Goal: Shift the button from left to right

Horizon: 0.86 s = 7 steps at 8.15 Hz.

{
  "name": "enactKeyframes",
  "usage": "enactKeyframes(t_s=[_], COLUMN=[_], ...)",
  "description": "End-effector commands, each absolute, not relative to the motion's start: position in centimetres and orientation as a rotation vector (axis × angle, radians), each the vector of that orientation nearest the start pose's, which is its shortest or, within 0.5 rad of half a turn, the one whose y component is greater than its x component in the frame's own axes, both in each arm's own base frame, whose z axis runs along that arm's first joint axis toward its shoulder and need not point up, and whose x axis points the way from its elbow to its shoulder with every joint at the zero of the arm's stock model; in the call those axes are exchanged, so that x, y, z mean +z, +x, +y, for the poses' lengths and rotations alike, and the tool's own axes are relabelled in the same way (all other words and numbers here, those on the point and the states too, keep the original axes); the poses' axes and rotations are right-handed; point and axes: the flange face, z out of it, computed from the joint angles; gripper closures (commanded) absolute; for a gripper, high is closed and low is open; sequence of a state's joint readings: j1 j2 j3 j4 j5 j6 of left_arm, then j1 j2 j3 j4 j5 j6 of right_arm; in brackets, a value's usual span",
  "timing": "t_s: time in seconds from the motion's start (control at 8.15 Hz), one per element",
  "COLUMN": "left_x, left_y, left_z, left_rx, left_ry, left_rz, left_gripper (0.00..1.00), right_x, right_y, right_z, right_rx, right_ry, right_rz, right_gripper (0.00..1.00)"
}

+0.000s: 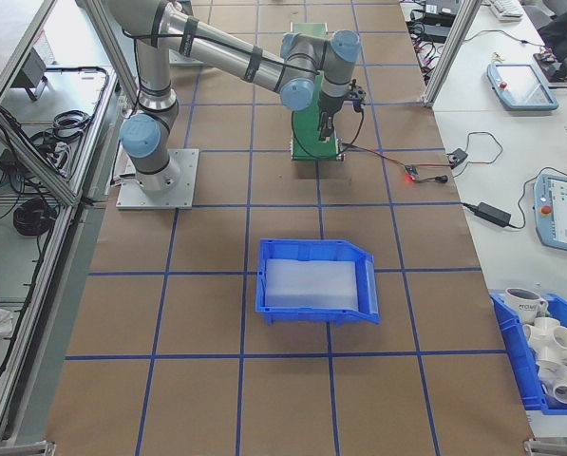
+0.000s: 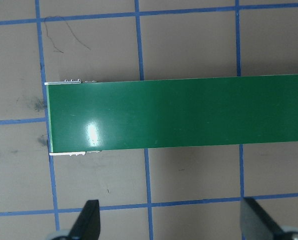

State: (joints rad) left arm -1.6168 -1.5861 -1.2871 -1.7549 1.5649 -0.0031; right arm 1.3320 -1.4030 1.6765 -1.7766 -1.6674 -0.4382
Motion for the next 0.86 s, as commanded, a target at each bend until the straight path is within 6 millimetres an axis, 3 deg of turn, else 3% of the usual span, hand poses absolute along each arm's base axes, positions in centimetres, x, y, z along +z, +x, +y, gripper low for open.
enactKeyframes(t_s=[0.0,0.37,0.49,0.61,0.74], left_x=[60.1,60.1,60.0,60.0,60.1], left_y=[-15.6,-15.6,-15.6,-15.6,-15.6], left_z=[-48.6,-48.6,-48.6,-48.6,-48.5], left_rx=[-0.133,-0.133,-0.13,-0.13,-0.135], left_ry=[0.068,0.068,0.066,0.066,0.066], left_rz=[3.146,3.146,3.146,3.146,3.146], left_gripper=[0.0,0.0,0.0,0.0,0.0], right_x=[39.8,40.2,39.4,37.7,34.6], right_y=[-9.6,-23.8,-28.2,-32.2,-35.8], right_z=[-53.0,-49.8,-49.0,-48.9,-49.3], right_rx=[0.27,0.23,0.216,0.205,0.066], right_ry=[-0.835,-1.273,-1.374,-1.454,-1.603], right_rz=[3.15,3.004,2.986,2.995,2.914], right_gripper=[1.0,1.0,1.0,1.0,1.0])
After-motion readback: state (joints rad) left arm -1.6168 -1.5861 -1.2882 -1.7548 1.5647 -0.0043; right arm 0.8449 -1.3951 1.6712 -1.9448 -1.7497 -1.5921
